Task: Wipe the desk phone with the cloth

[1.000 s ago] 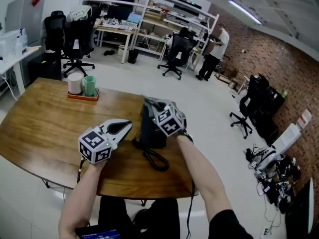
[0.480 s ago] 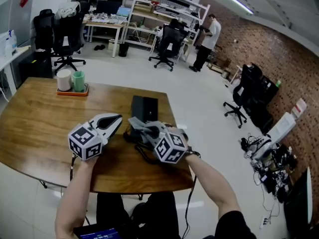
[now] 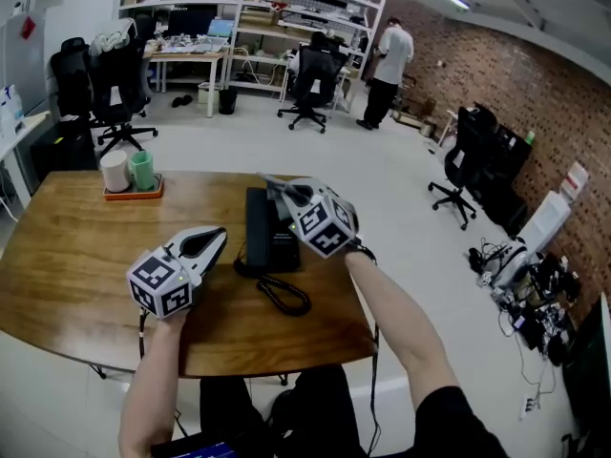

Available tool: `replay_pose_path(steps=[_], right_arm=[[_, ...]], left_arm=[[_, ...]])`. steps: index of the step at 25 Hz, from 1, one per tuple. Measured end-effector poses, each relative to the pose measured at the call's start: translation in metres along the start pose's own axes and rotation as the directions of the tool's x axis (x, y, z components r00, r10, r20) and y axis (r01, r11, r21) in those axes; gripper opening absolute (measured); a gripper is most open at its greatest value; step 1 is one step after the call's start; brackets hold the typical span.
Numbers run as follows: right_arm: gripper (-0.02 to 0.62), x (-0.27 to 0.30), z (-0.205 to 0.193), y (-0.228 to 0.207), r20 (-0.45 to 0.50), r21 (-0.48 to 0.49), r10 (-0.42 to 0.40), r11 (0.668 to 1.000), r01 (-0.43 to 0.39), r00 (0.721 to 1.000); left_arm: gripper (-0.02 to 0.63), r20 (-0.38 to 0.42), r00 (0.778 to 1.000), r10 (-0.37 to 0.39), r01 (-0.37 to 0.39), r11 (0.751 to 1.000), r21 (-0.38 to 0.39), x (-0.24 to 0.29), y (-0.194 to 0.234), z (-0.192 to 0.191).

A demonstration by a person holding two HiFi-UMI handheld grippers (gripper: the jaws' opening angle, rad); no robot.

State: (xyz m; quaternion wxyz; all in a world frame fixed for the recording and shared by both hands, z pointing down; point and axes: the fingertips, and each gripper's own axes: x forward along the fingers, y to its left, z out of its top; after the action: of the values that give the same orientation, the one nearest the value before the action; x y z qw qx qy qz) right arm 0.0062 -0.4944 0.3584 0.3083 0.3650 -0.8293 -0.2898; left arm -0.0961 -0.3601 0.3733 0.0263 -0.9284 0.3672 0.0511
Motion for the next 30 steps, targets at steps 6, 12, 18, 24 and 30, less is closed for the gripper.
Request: replay_pose_path(steps=[6, 12, 18, 24, 30], right_arm=[[0.025, 0.034, -0.018, -0.001, -0.076, -0.015, 0.010, 1.000, -0.011, 0.997], [0.025, -0.015, -0.015, 0.058, -0.046, -0.168, 0.158, 0.972, -0.163, 0.986], [0.025, -0.084, -0.027, 0.138, -0.107, -0.355, 0.382, 0.848, -0.394, 0.918], [0.025, -0.066, -0.009, 0.082, -0.028, -0.230, 0.308, 0.924, -0.306, 0.951], [0.025, 0.016, 0.001, -0.008, -0.014, 0.028, 0.001, 1.000, -0.001, 1.000]], left_arm=[[-0.008, 0.000, 1.000, 0.001, -0.001, 1.000, -0.007, 0.004, -0.005, 0.004], [-0.008, -0.011, 1.000, -0.005, 0.005, 1.000, 0.010, 0.007, -0.006, 0.009], [-0.008, -0.019, 1.000, -0.008, 0.008, 1.000, 0.001, 0.007, -0.007, 0.008], [-0.008, -0.029, 0.999, -0.018, 0.018, 1.000, -0.002, 0.006, -0.004, 0.003], [-0.006, -0.021, 1.000, -0.010, 0.010, 1.000, -0.026, 0.003, -0.002, -0.002]])
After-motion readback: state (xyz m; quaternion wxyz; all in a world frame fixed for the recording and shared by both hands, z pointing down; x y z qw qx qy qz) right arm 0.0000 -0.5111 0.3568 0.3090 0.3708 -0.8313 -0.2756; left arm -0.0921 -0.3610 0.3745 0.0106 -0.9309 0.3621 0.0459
